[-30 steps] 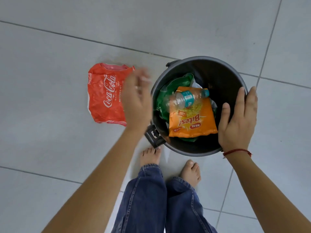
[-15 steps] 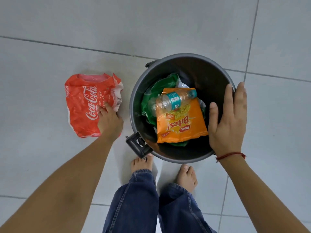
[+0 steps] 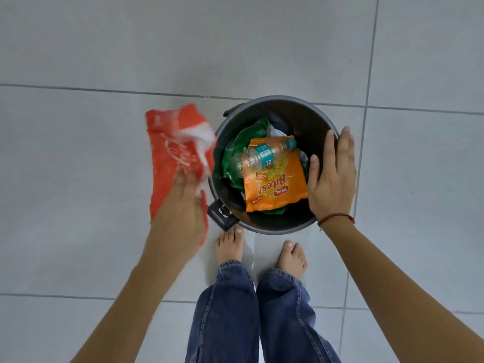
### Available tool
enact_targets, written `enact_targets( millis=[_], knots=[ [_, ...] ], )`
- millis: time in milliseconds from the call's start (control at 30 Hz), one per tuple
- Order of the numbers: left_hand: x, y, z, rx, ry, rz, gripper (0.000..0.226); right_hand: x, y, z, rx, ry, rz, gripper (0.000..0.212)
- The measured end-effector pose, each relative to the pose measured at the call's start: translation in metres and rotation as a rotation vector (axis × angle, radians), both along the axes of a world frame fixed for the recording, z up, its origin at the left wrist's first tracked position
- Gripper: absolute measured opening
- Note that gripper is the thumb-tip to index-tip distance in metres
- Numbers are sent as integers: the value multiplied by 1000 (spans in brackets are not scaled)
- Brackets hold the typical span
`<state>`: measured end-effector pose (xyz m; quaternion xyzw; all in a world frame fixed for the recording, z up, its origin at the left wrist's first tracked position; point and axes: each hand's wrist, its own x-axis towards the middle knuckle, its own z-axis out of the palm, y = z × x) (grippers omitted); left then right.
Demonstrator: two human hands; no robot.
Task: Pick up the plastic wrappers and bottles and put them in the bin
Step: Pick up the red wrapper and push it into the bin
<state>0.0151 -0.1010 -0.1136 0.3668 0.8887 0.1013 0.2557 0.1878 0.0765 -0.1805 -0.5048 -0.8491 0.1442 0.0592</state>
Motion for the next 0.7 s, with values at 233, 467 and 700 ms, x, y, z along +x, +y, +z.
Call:
enact_targets(
  millis=[233, 467, 700],
  knots=[
    [61, 49, -5, -232, -98, -281, 58, 0, 0, -1, -18, 47, 6, 48],
    [83, 111, -86, -290, -450, -384, 56, 4, 1, -6, -17, 71, -11, 48],
    [82, 115, -114, -460, -544, -552, 71, 4, 0, -5, -30, 52, -13, 48]
  ],
)
